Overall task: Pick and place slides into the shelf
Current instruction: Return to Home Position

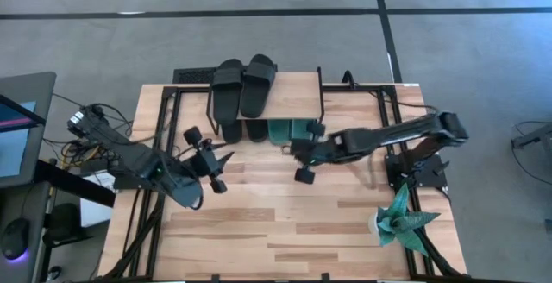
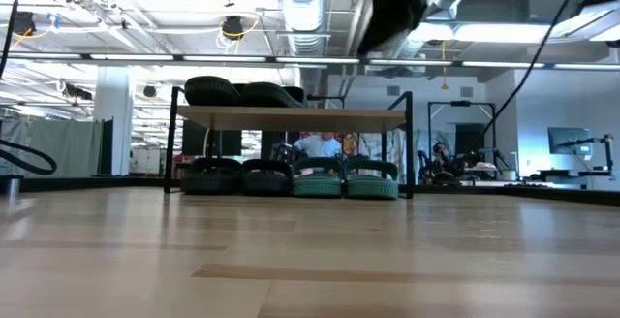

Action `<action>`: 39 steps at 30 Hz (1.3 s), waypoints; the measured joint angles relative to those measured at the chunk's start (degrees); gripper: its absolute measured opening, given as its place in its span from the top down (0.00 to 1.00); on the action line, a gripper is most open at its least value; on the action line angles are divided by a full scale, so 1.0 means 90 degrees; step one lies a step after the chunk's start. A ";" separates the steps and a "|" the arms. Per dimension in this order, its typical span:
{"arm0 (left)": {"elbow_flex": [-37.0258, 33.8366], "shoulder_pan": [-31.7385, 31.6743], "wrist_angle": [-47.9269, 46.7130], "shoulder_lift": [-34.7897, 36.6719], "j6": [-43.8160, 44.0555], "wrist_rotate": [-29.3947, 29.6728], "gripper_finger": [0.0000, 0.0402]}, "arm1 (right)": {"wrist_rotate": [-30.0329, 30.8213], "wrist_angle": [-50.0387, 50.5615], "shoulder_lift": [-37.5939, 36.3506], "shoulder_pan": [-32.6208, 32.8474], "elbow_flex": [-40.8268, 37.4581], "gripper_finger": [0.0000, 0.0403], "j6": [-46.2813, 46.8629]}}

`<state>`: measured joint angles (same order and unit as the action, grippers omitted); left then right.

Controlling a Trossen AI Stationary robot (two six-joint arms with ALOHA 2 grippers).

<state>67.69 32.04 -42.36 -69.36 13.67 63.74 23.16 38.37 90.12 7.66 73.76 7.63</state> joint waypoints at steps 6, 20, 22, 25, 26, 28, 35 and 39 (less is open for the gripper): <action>0.1456 -0.0201 0.0735 0.0000 -0.2614 0.0191 0.73 | 0.0359 -0.0588 -0.1417 -0.0203 0.0000 1.00 -0.0368; 0.3612 -0.0372 0.1348 0.0009 -0.4984 0.1015 0.73 | 0.0297 -0.1319 -0.4095 -0.0321 0.0000 1.00 -0.2120; 0.3764 -0.0414 0.1360 0.0005 -0.4983 0.0997 0.73 | 0.0288 -0.1313 -0.4435 -0.0322 0.0000 1.00 -0.1929; 0.3932 -0.0485 0.1355 0.0016 -0.4472 0.0941 0.73 | 0.0255 -0.1316 -0.4820 -0.0319 0.0000 1.00 -0.1855; 0.3940 -0.0532 0.1259 0.0070 -0.4339 0.0850 0.73 | 0.0210 -0.1292 -0.4931 -0.0315 0.0000 1.00 -0.1848; 0.3916 -0.0683 0.0800 0.0252 -0.3880 0.0347 0.73 | 0.0069 -0.1110 -0.5124 -0.0313 0.0000 1.00 -0.1850; 0.3911 -0.1462 -0.1175 0.0841 -0.1838 -0.1278 0.73 | -0.0085 0.0009 -0.5662 -0.0420 -0.0001 1.00 -0.1226; 0.3817 -0.1504 -0.1297 0.0985 -0.1899 -0.1233 0.73 | -0.0088 0.0471 -0.5841 -0.0499 -0.0004 1.00 -0.0871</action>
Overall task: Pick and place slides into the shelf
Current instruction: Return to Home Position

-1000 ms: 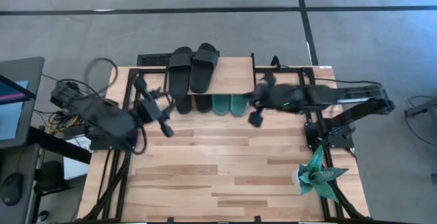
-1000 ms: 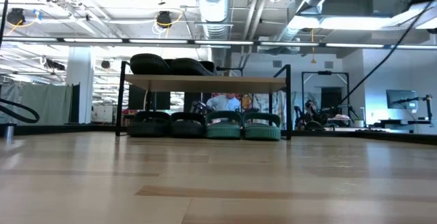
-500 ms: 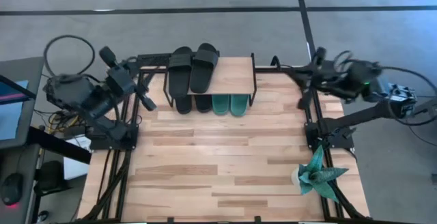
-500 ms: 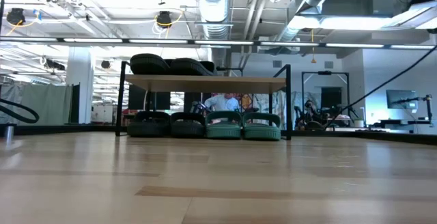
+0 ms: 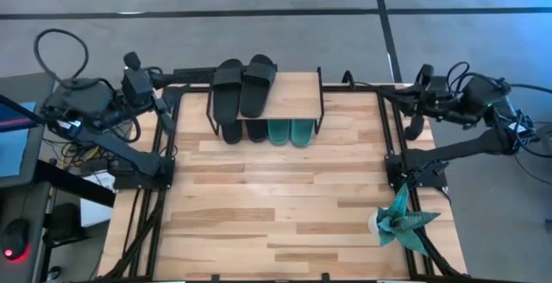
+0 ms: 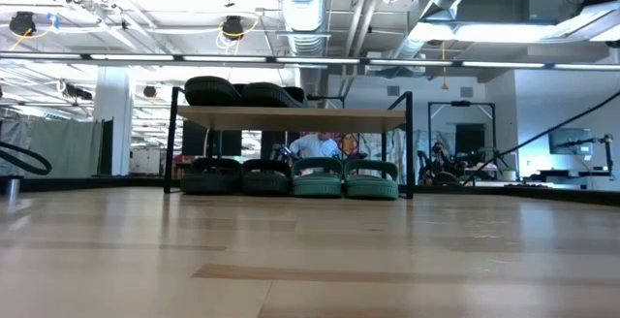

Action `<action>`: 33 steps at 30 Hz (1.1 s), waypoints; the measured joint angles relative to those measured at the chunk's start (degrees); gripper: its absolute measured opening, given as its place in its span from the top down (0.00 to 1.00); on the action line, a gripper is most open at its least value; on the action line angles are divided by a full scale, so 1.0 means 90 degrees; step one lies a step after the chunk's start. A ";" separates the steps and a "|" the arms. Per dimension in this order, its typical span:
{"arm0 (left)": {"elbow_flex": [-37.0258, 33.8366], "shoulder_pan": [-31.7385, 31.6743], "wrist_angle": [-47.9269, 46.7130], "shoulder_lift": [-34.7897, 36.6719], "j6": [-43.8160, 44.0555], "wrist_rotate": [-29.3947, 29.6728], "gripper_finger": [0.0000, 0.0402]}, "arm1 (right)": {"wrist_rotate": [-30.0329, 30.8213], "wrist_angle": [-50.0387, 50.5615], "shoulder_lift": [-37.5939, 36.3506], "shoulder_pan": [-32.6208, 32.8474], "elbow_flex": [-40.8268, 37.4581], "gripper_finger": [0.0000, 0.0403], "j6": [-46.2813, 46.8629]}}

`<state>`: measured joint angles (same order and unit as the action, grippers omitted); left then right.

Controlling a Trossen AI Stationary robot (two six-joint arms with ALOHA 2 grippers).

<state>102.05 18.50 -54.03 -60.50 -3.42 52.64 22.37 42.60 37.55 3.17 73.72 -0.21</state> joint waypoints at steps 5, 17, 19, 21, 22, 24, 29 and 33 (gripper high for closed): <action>-0.0952 -0.0023 0.0785 0.0623 -0.0604 0.0031 0.73 | -0.0002 -0.0183 -0.0387 0.0019 -0.0427 1.00 0.0030; -0.5179 -0.0109 0.4288 0.3517 -0.1096 -0.0109 0.73 | -0.0215 -0.1521 -0.1884 0.0019 -0.2420 1.00 0.0367; -0.5837 -0.0109 0.4964 0.3957 -0.1269 -0.0105 0.73 | -0.0226 -0.1553 -0.2049 0.0019 -0.2627 1.00 0.0483; -0.6436 -0.0109 0.5583 0.4324 -0.1410 -0.0093 0.73 | -0.0226 -0.1704 -0.2230 0.0019 -0.2868 1.00 0.0528; -0.6731 -0.0109 0.5915 0.4489 -0.1472 -0.0094 0.73 | -0.0225 -0.1816 -0.2316 0.0019 -0.2974 1.00 0.0527; -0.7258 -0.0117 0.6406 0.4768 -0.1503 -0.0090 0.73 | -0.0266 -0.2202 -0.2439 0.0019 -0.3162 1.00 0.0485; -0.8121 -0.0168 0.6909 0.5417 -0.1144 -0.0322 0.73 | -0.0314 -0.2505 -0.2592 0.0019 -0.3449 1.00 0.0323; -0.8500 -0.0247 0.6885 0.5888 -0.0882 -0.0466 0.73 | -0.0340 -0.2455 -0.2597 0.0019 -0.3522 1.00 0.0349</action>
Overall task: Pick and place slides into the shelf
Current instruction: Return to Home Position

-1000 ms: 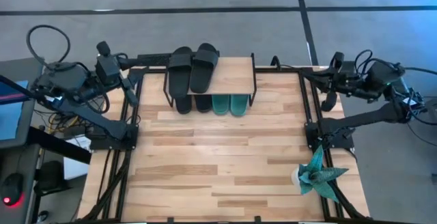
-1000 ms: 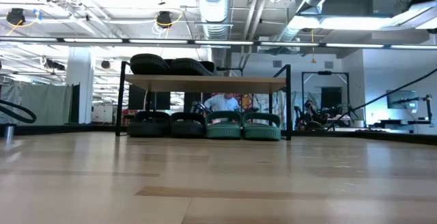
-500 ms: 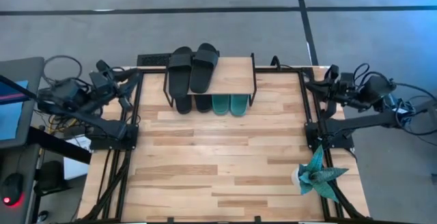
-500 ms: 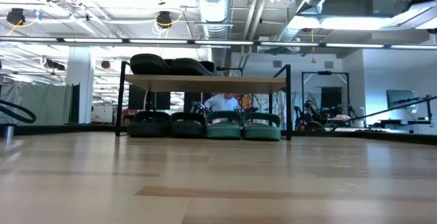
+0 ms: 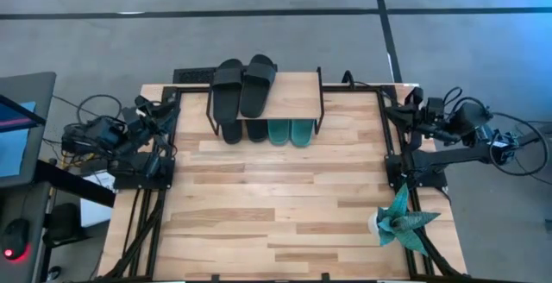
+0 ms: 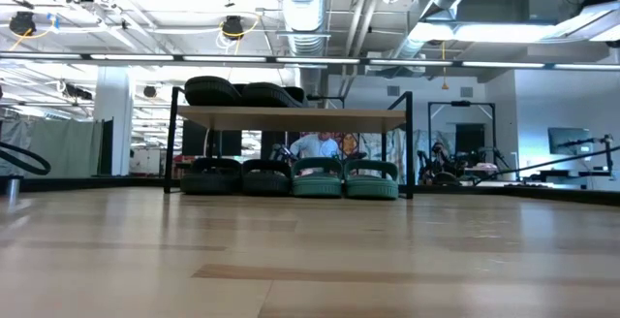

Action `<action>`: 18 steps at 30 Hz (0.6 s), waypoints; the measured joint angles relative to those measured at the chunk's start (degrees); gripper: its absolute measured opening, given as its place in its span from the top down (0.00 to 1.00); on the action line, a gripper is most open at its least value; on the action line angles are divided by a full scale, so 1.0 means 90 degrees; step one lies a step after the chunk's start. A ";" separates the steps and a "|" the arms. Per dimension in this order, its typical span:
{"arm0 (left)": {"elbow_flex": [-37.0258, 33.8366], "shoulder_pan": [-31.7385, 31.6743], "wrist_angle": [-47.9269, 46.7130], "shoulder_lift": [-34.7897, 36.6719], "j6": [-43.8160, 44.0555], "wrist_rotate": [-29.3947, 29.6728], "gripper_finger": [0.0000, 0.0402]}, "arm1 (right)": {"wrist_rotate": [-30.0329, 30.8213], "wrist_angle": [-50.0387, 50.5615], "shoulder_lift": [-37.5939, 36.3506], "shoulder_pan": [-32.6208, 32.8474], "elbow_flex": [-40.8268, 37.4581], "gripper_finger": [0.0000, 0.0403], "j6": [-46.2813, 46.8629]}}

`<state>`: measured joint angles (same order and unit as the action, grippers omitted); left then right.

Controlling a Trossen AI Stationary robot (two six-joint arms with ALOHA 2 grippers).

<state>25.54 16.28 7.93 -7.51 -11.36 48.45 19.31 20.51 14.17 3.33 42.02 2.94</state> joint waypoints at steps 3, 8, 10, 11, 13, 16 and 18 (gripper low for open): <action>-0.0145 -0.0048 -0.0062 0.0282 0.0038 -0.0112 0.73 | -0.0415 -0.0056 0.0000 0.0000 -0.0152 1.00 0.0041; -0.0345 -0.0124 -0.0125 0.0498 0.0057 -0.0192 0.73 | -0.0820 -0.0605 0.0103 0.0000 -0.0577 1.00 0.0178; -0.0417 -0.0183 -0.0168 0.0522 0.0068 -0.0177 0.73 | -0.0827 -0.0894 0.0178 -0.0008 -0.0749 1.00 0.0174; -0.0457 -0.0230 -0.0178 0.0522 0.0070 -0.0132 0.73 | -0.0828 -0.1001 0.0205 -0.0030 -0.0811 1.00 0.0173; -0.0493 -0.0351 -0.0279 0.0521 0.0179 -0.0104 0.73 | -0.0837 -0.1171 0.0295 -0.0126 -0.0908 1.00 0.0175; -0.0493 -0.0592 -0.0557 0.0520 0.0602 -0.0485 0.73 | -0.1225 -0.1574 0.0492 -0.0331 -0.1046 1.00 0.0178; -0.0493 -0.0768 -0.0716 0.0431 0.0844 -0.0817 0.73 | -0.1525 -0.1862 0.0647 -0.0494 -0.1111 1.00 0.0180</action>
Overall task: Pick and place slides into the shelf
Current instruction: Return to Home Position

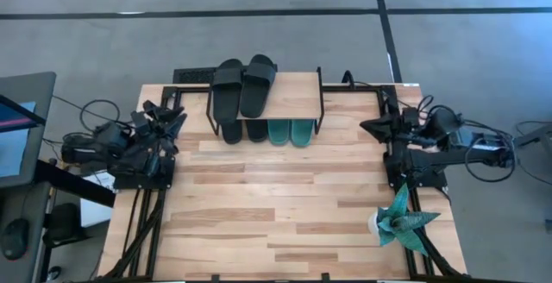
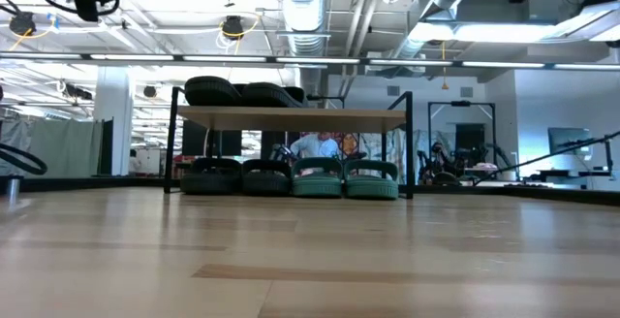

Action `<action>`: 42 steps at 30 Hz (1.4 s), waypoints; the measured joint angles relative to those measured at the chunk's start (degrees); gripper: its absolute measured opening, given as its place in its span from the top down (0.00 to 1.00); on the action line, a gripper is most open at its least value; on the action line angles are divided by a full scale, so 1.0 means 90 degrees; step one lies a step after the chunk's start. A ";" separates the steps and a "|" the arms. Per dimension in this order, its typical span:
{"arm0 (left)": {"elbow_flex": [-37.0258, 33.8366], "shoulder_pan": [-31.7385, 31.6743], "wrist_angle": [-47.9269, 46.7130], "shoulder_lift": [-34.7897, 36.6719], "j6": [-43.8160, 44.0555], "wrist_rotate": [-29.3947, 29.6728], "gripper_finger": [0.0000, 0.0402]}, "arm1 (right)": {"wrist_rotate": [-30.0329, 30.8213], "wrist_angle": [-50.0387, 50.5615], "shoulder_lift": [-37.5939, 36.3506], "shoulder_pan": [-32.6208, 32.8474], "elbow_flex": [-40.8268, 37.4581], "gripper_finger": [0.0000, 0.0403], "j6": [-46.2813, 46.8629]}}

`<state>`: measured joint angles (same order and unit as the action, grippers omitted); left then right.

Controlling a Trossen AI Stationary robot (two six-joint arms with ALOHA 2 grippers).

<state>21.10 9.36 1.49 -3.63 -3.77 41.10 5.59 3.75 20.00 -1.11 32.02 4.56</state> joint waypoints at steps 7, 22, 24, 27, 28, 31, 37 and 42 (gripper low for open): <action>-0.0018 -0.0381 -0.0069 -0.0055 0.0197 -0.0565 0.73 | -0.0791 -0.0328 0.0398 -0.0424 -0.0057 1.00 0.0187; -0.1659 -0.0920 0.1584 -0.0050 0.0888 -0.1155 0.73 | -0.0840 -0.0454 0.0370 -0.0436 -0.0055 1.00 0.0183; -0.1821 -0.0964 0.1863 -0.0048 0.0874 -0.1162 0.73 | -0.0757 -0.0319 0.0358 -0.0436 -0.0055 1.00 0.0180; -0.2094 -0.1055 0.2102 -0.0048 0.0896 -0.1206 0.73 | -0.0671 -0.0189 0.0356 -0.0436 -0.0055 1.00 0.0204; -0.2179 -0.1082 0.2165 -0.0048 0.0946 -0.1254 0.73 | -0.0648 -0.0172 0.0353 -0.0436 -0.0055 1.00 0.0210; -0.2273 -0.1165 0.2191 -0.0050 0.1143 -0.1390 0.73 | -0.0636 -0.0081 0.0353 -0.0436 -0.0055 1.00 0.0211; -0.2276 -0.1241 0.2121 -0.0050 0.1157 -0.1534 0.73 | -0.0615 -0.0124 0.0352 -0.0436 -0.0105 1.00 0.0168; -0.2276 -0.1243 0.2119 -0.0050 0.1166 -0.1534 0.73 | -0.0615 -0.0479 0.0276 -0.0436 -0.0667 1.00 0.0361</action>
<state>0.62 -1.83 20.56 -4.08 6.72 27.29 0.05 -0.55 22.49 -5.04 26.01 7.81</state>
